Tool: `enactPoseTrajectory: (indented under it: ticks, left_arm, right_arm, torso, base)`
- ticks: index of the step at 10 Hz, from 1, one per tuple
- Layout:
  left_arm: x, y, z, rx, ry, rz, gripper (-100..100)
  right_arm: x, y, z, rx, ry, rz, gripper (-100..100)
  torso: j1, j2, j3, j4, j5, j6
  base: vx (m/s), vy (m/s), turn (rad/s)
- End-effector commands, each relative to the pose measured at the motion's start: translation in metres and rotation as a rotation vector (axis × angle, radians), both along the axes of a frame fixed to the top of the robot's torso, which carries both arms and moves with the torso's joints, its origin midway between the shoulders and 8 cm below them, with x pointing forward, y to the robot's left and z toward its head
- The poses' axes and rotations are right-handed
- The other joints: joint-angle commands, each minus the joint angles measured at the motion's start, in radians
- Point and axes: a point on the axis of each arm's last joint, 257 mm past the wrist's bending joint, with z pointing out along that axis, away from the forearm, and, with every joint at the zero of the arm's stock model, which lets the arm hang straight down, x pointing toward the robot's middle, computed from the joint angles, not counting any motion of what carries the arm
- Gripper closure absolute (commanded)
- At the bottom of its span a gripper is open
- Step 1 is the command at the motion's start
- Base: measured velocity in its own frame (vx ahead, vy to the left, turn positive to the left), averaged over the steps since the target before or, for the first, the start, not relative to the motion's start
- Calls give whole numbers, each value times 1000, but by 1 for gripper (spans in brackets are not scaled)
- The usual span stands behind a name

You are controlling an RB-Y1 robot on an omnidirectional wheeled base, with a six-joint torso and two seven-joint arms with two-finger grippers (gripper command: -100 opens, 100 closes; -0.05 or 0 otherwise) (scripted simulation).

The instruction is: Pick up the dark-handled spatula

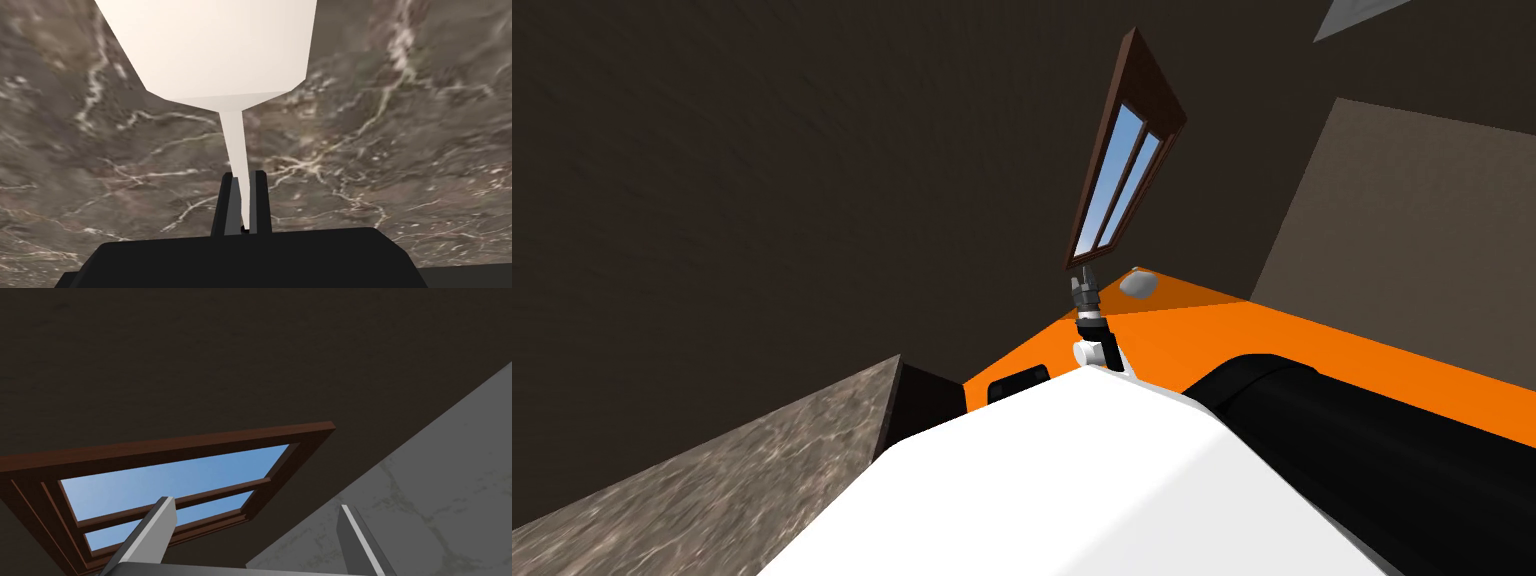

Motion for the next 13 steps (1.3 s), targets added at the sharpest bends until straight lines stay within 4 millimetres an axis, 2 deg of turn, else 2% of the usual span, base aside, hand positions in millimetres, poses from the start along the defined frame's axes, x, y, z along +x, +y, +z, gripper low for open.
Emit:
enactPoseTrajectory:
  ticks: [1, 3, 4, 5, 11, 12, 13]
  left_arm:
    - [0, 0, 0, 0, 0, 0, 100]
    - [0, 0, 0, 0, -1, 0, 100]
    - [0, 0, 0, 0, -1, 0, 0]
    - [6, 4, 2, 1, -2, -20, 100]
    - [32, 11, 23, 2, 2, -126, 100]
    - [29, 11, 18, 3, 0, -109, 100]
    - [29, 11, 19, 3, 1, -113, 0]
  right_arm:
    - [0, 0, 0, 0, 0, 0, 0]
    - [0, 0, 0, 0, 0, 0, 0]
    - [0, 0, 0, 0, 0, 0, 0]
    - [0, 0, 0, 0, 0, 0, 0]
    - [0, 0, 0, 0, 0, 0, 0]
    - [0, 0, 0, 0, 0, 0, 0]
    - [0, 0, 0, 0, 0, 0, 0]
  torso:
    - [0, 0, 0, 0, 0, 0]
    - [0, 0, 0, 0, 0, 0]
    - [0, 0, 0, 0, 0, 0]
    - [0, 0, 0, 0, 0, 0]
    - [1, -4, -2, -1, 0, 0]
    - [1, -5, -3, -1, 0, -1]
    - [1, -3, -2, -1, 0, 0]
  base:
    - [0, 0, 0]
    - [0, 0, 0]
    - [0, 0, 0]
    - [33, 22, 195]
    - [66, 32, 180]
    - [37, 10, 58]
    - [5, 0, -10]
